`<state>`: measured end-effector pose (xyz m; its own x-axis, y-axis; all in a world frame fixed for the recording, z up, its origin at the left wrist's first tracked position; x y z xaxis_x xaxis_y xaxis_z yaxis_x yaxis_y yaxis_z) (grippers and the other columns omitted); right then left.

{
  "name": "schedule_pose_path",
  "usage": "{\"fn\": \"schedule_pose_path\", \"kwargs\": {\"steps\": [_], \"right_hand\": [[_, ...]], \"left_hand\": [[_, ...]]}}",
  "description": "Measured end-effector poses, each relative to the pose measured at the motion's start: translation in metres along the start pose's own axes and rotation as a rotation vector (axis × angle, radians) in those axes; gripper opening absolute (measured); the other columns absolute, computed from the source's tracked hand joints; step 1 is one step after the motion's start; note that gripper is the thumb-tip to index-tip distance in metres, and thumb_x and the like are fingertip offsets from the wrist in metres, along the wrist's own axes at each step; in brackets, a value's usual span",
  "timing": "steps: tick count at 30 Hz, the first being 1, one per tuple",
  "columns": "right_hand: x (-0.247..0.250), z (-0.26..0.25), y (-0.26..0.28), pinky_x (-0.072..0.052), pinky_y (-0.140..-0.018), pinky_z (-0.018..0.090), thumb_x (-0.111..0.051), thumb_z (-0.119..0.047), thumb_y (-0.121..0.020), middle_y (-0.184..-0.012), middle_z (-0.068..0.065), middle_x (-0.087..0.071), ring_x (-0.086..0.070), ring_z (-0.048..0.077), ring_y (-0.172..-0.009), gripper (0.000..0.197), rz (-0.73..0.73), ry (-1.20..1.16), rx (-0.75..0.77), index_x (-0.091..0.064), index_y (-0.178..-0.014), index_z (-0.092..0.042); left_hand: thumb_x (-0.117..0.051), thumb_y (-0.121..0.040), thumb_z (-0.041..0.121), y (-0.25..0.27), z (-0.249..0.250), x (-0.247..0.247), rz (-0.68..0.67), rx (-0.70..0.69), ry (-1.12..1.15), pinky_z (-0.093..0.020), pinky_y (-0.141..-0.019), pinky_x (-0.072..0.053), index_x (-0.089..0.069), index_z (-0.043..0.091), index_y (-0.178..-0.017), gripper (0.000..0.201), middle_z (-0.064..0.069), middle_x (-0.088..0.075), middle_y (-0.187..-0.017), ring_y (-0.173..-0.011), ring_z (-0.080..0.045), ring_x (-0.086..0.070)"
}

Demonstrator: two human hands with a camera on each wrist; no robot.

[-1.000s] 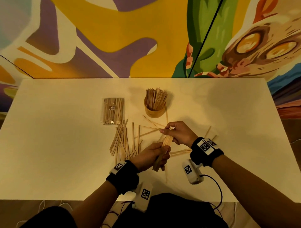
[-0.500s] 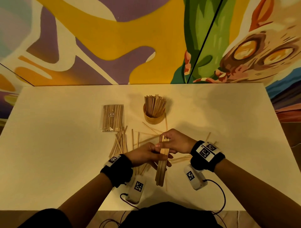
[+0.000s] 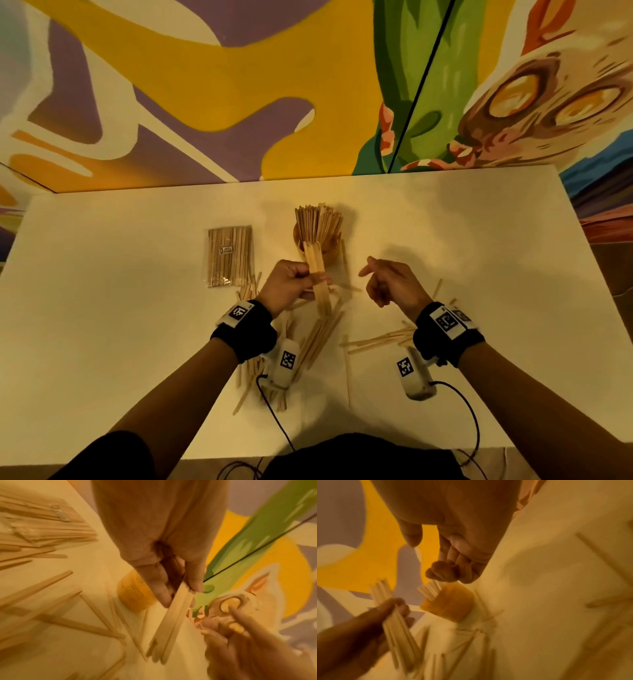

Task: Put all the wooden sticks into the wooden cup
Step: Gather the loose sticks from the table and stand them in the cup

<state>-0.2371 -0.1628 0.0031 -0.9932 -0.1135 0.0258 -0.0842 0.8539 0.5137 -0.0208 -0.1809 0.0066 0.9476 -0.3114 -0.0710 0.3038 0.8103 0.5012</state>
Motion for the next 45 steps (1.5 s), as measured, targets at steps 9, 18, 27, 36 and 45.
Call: {"fn": "schedule_pose_path", "kwargs": {"steps": [9, 18, 27, 36, 45], "right_hand": [[0.039, 0.091, 0.031, -0.042, -0.049, 0.022, -0.049, -0.038, -0.099, -0.058, 0.012, -0.064, -0.055, 0.022, -0.046, 0.046, -0.224, 0.487, -0.267, -0.068, -0.080, -0.001], [0.090, 0.117, 0.059, -0.053, -0.063, 0.028, -0.050, -0.035, -0.098, -0.050, 0.000, -0.063, -0.056, 0.011, -0.041, 0.042, -0.279, 0.799, -0.367, -0.065, -0.069, -0.010], [0.112, 0.142, 0.081, -0.054, -0.059, 0.032, -0.053, -0.026, -0.097, -0.051, 0.006, -0.064, -0.057, 0.017, -0.041, 0.042, -0.120, 0.684, -0.393, -0.062, -0.060, -0.007], [0.110, 0.144, 0.084, -0.051, -0.052, 0.025, -0.054, -0.025, -0.097, -0.048, 0.005, -0.062, -0.056, 0.017, -0.039, 0.043, -0.034, 0.634, -0.376, -0.062, -0.059, -0.007], [0.110, 0.141, 0.083, -0.055, -0.059, 0.027, -0.050, -0.027, -0.099, -0.048, 0.005, -0.063, -0.058, 0.017, -0.040, 0.046, -0.041, 0.635, -0.388, -0.062, -0.059, -0.007]], "left_hand": [[-0.069, -0.088, 0.020, 0.002, 0.016, 0.040, 0.192, -0.092, -0.180, -0.029, -0.069, -0.057, -0.071, -0.008, -0.093, 0.028, -0.012, -0.075, -0.090, -0.084, -0.016, -0.071], [-0.076, -0.082, 0.018, -0.018, 0.088, 0.092, 0.279, -0.275, -0.629, -0.024, -0.076, -0.052, -0.077, 0.003, -0.090, 0.017, -0.014, -0.075, -0.088, -0.075, -0.006, -0.066], [-0.075, -0.083, 0.019, -0.059, 0.051, 0.018, 0.474, -0.255, -0.325, -0.023, -0.055, -0.048, -0.076, 0.006, -0.082, 0.013, -0.001, -0.068, -0.066, -0.053, 0.004, -0.057], [-0.075, -0.083, 0.025, -0.076, 0.034, 0.002, 0.580, -0.228, -0.319, -0.042, -0.060, -0.051, -0.074, -0.001, -0.076, 0.026, -0.020, -0.072, -0.074, -0.060, -0.020, -0.057], [-0.059, -0.092, 0.024, -0.090, 0.078, 0.015, 0.427, -0.360, -0.268, -0.040, -0.078, -0.058, -0.069, 0.019, -0.081, 0.016, -0.008, -0.075, -0.085, -0.078, -0.023, -0.072]]}}
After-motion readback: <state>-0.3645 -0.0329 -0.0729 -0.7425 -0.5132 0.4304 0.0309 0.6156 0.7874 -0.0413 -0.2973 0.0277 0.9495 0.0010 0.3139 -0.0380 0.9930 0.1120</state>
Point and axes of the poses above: each hand's wrist, its own y-axis away from the middle knuckle, its own x-axis out of the back of the hand, z = x × y, the point moved 3 cm from there along -y, towards the middle knuckle
